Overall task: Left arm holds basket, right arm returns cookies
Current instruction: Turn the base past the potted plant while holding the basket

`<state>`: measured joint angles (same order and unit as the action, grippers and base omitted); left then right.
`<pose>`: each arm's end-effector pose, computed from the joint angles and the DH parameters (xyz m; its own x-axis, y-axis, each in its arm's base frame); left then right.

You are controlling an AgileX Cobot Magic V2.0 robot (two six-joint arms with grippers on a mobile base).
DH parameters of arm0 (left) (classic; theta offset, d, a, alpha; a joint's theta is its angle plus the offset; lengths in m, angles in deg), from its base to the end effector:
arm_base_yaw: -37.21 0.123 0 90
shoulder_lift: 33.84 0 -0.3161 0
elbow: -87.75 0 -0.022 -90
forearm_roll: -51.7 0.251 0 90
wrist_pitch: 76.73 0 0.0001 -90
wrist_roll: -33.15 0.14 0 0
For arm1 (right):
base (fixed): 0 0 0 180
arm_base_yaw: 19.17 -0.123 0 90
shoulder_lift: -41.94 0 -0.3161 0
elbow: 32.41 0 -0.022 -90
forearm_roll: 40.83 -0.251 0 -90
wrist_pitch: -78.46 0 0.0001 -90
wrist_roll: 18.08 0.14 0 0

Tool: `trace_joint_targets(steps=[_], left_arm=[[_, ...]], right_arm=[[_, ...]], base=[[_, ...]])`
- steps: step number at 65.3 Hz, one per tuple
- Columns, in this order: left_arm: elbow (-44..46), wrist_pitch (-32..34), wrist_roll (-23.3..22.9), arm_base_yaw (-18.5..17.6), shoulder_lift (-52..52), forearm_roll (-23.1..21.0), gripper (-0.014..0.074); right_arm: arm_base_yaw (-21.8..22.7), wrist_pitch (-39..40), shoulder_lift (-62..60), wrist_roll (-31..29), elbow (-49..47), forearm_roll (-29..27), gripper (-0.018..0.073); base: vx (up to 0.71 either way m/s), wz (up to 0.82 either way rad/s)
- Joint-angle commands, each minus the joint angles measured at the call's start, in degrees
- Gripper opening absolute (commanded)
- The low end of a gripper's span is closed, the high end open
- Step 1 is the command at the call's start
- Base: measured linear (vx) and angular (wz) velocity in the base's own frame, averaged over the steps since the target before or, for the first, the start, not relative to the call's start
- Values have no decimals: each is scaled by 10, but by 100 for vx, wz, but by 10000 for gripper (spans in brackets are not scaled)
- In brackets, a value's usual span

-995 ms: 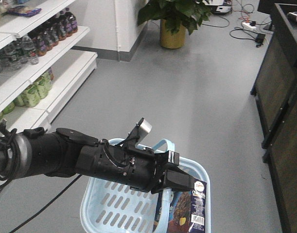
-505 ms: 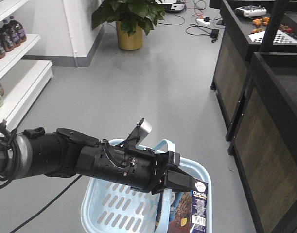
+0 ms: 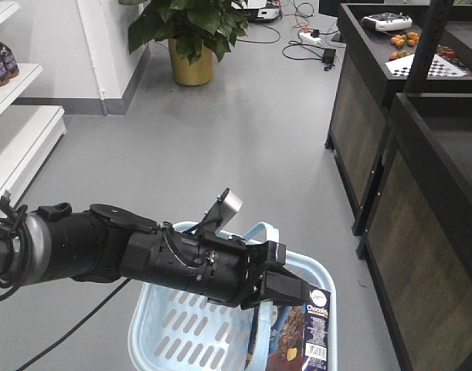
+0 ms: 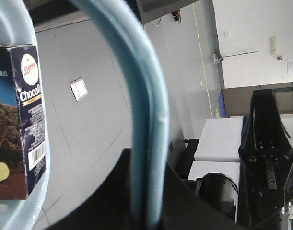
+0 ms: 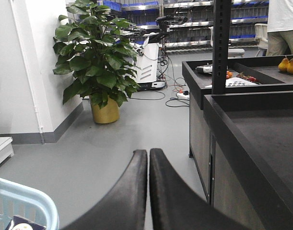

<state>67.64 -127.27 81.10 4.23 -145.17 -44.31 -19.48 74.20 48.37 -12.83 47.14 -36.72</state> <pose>0.2701 -0.3035 0.2175 -0.9832 0.0407 -0.1779 0.1806 0.3587 -0.9158 0.0747 -0.0003 0.1973 -0.0040 0.0201 -0.9998 0.0000 0.9998 0.0201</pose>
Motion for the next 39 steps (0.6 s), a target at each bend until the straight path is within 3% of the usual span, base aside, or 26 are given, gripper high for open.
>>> trace_joint_targets(steps=[1,39], left_arm=[[16,-37,3,0,30,-57,-6],[16,-37,3,0,30,-57,-6]], right_arm=[[2,43,-7,0,2,5,-8],[2,43,-7,0,2,5,-8]], base=[[20,3],[21,3]])
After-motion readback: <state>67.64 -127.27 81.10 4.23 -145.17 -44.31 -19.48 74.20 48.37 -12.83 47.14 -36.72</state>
